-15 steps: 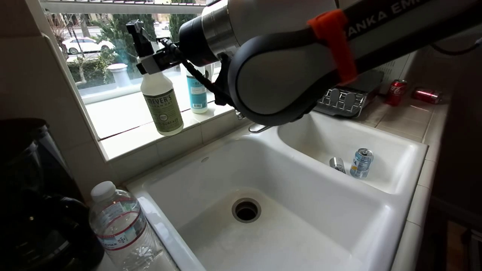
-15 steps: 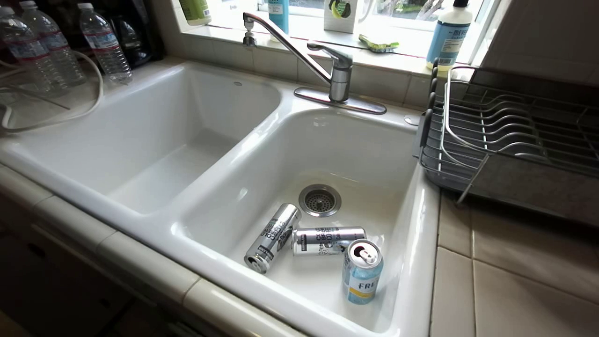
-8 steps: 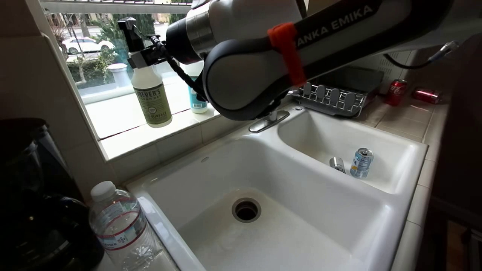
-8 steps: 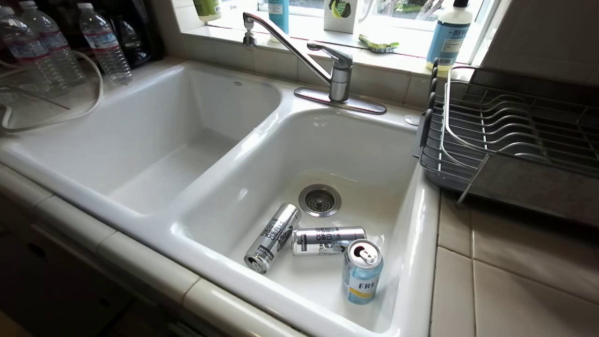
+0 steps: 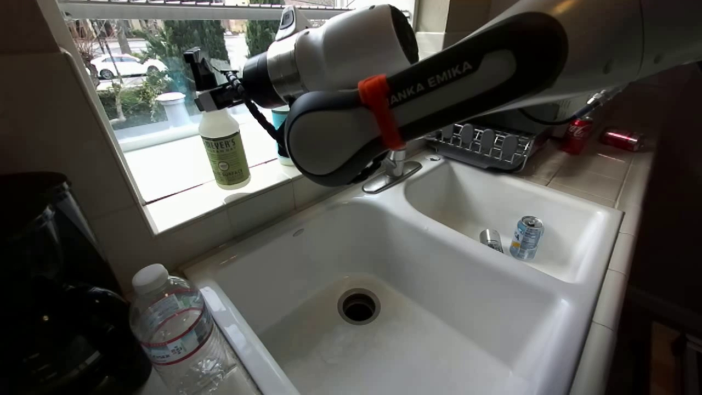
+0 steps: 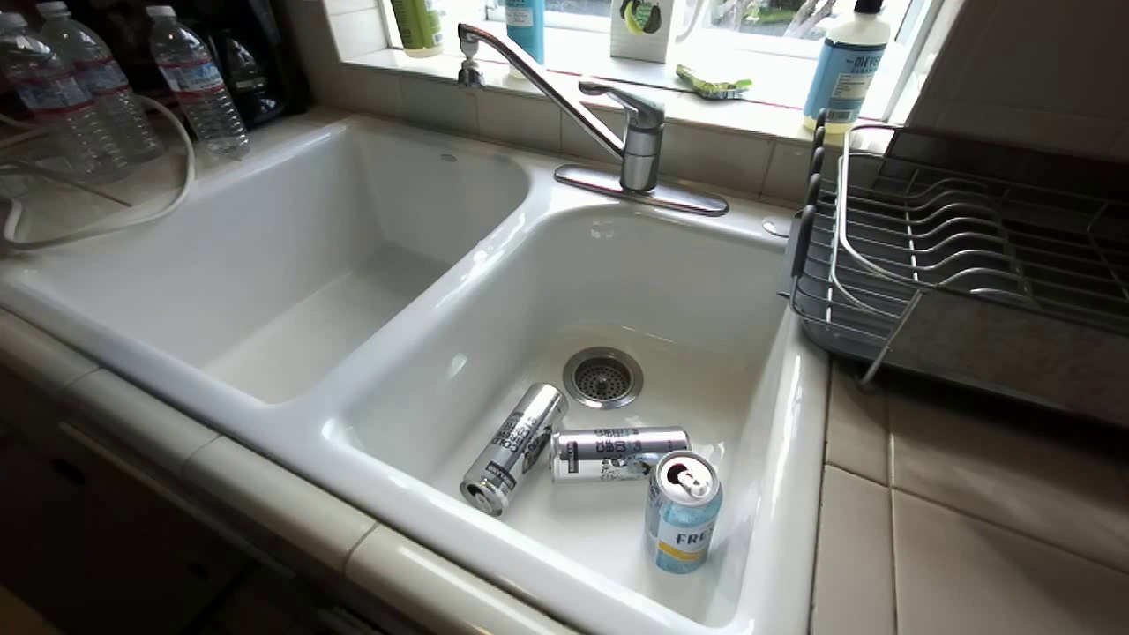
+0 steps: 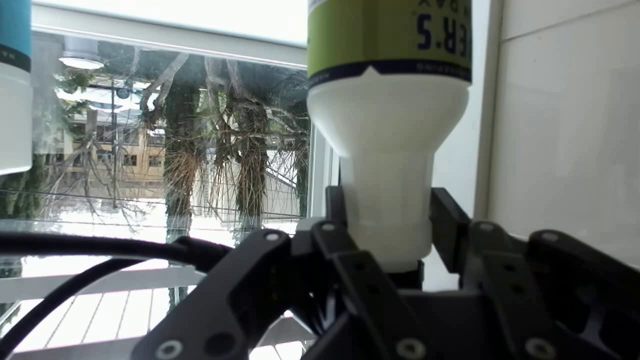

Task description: Remove the spray bottle from the sink.

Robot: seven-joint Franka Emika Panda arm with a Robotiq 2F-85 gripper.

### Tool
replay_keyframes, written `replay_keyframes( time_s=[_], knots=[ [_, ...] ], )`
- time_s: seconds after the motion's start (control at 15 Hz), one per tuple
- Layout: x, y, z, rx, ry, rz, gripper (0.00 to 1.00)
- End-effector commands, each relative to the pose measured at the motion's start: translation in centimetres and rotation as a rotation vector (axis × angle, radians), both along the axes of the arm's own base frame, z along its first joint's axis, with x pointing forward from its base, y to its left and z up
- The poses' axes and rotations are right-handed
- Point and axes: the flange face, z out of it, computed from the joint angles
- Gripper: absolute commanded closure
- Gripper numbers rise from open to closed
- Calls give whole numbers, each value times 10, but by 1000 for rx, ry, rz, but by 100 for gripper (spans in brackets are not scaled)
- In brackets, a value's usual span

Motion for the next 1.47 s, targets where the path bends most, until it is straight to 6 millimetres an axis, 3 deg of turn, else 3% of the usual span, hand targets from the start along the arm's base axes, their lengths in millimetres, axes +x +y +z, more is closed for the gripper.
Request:
replay_keyframes(
  time_s=[0.0, 0.6, 0.67, 0.8, 1.0, 1.4],
  knots=[
    [17, 0, -3, 37, -9, -9, 81],
    [29, -1, -18, 45, 3, -23, 81],
    [29, -1, -16, 47, 3, -26, 31],
    [26, -2, -7, 50, -5, -32, 23],
    [22, -6, 6, 55, -9, -37, 1],
    [10, -31, 28, 4, 50, -89, 0]
  ],
)
